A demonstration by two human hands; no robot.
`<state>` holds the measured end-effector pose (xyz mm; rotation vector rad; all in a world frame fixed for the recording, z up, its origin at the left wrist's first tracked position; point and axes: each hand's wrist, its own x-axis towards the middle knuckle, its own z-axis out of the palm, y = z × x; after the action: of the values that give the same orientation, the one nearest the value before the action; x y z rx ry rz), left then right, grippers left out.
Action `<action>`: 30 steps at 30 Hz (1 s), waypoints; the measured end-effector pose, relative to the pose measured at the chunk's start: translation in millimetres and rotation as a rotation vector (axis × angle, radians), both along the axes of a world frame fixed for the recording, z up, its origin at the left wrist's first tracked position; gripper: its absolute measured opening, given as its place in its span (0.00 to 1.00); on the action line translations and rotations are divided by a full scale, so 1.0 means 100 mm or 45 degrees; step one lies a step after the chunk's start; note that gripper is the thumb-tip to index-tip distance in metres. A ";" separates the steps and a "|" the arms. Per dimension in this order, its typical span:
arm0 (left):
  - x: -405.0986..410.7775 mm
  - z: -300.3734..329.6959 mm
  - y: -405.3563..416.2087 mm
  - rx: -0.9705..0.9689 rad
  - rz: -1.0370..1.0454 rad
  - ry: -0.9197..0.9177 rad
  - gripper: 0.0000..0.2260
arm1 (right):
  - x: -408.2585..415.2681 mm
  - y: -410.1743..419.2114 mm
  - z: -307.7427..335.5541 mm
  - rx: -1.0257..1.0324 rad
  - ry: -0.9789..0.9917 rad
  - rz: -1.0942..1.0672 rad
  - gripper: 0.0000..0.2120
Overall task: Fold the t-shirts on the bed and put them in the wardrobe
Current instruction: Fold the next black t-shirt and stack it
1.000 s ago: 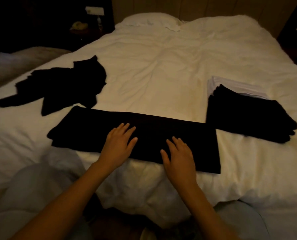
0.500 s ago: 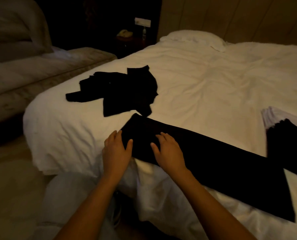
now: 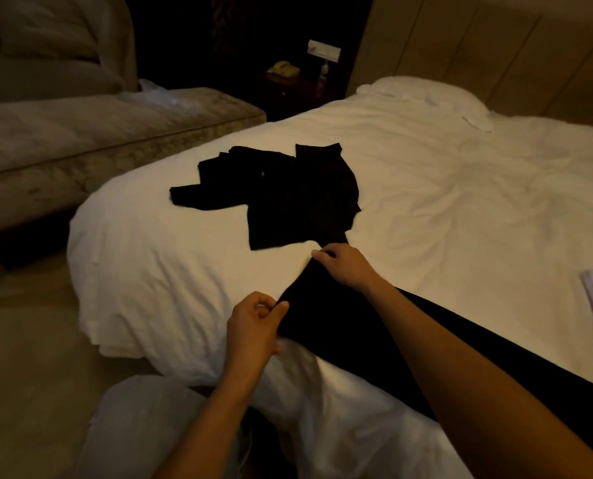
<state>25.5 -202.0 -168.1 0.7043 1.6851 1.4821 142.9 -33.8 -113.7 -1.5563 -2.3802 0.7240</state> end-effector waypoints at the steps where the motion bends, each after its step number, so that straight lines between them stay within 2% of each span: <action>1: -0.02 0.00 0.00 -0.010 -0.013 -0.020 0.11 | -0.01 0.03 0.00 -0.004 0.018 0.026 0.18; 6: -0.09 0.01 -0.03 -0.038 -0.074 -0.148 0.11 | -0.04 0.13 0.06 0.061 0.097 0.230 0.10; 9: -0.13 0.02 -0.04 -0.074 -0.096 -0.207 0.10 | -0.11 0.17 0.06 0.164 0.047 0.311 0.09; 14: -0.15 0.01 -0.03 -0.110 -0.109 -0.310 0.09 | -0.16 0.15 -0.10 0.213 -0.147 0.288 0.11; 16: -0.15 0.03 -0.04 -0.103 -0.097 -0.340 0.06 | -0.17 0.15 -0.13 0.252 -0.207 0.274 0.13; 20: -0.19 0.06 -0.05 -0.049 -0.087 -0.390 0.10 | -0.16 0.11 -0.10 0.354 -0.104 0.165 0.14; 24: -0.20 0.07 -0.08 -0.036 -0.127 -0.214 0.10 | -0.14 -0.02 -0.20 0.450 -0.156 0.065 0.15; 28: -0.15 0.08 -0.05 0.013 0.000 0.235 0.07 | 0.03 -0.17 -0.22 0.482 0.119 -0.127 0.14; 30: -0.04 0.14 -0.04 0.057 0.027 0.350 0.06 | 0.25 -0.34 -0.22 0.486 0.164 -0.181 0.14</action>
<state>21.8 -206.4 -154.5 0.9529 1.8720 1.4947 168.0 -67.6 -135.8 -1.4480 -2.1316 0.3063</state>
